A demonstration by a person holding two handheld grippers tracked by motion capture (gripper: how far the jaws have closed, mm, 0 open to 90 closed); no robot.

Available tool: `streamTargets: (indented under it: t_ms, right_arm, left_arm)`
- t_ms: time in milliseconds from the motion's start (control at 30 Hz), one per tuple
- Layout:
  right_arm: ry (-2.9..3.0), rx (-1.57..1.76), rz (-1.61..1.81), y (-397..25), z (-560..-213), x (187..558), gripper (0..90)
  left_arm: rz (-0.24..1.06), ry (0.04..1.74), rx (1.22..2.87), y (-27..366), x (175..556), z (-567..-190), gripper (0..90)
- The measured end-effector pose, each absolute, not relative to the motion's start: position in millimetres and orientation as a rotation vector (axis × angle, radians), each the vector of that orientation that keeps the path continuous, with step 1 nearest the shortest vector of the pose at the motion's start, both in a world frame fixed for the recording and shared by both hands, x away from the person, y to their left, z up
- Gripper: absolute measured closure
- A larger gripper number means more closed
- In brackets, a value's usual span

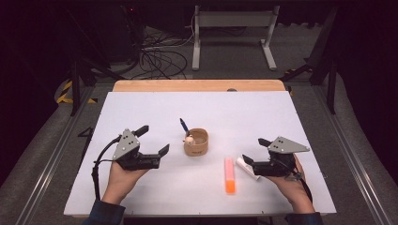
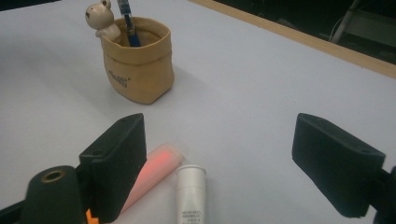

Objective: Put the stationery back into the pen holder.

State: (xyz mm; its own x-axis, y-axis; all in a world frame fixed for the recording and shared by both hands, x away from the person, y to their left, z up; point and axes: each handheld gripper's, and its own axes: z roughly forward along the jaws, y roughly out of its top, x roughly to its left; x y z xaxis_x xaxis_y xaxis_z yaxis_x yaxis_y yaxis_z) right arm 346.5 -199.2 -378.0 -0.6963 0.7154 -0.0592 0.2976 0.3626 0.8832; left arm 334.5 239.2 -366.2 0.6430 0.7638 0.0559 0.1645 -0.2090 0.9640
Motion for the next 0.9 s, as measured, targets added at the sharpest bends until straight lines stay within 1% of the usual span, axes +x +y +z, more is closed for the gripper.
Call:
streamTargets:
  t_ms: [300,633,900]
  right_arm:
    - [2.236,0.932,1.263,-210.3,-395.5,341.8,18.7]
    - [2.297,0.962,1.225,-217.8,-408.0,339.8,22.1]
    - [2.350,0.955,1.173,-215.3,-414.1,337.9,24.7]
  left_arm:
    - [0.683,0.781,1.714,251.3,330.4,-371.8,6.3]
    - [0.686,0.795,1.701,259.4,329.6,-373.2,5.3]
    - [0.683,0.807,1.690,263.5,329.5,-373.1,4.8]
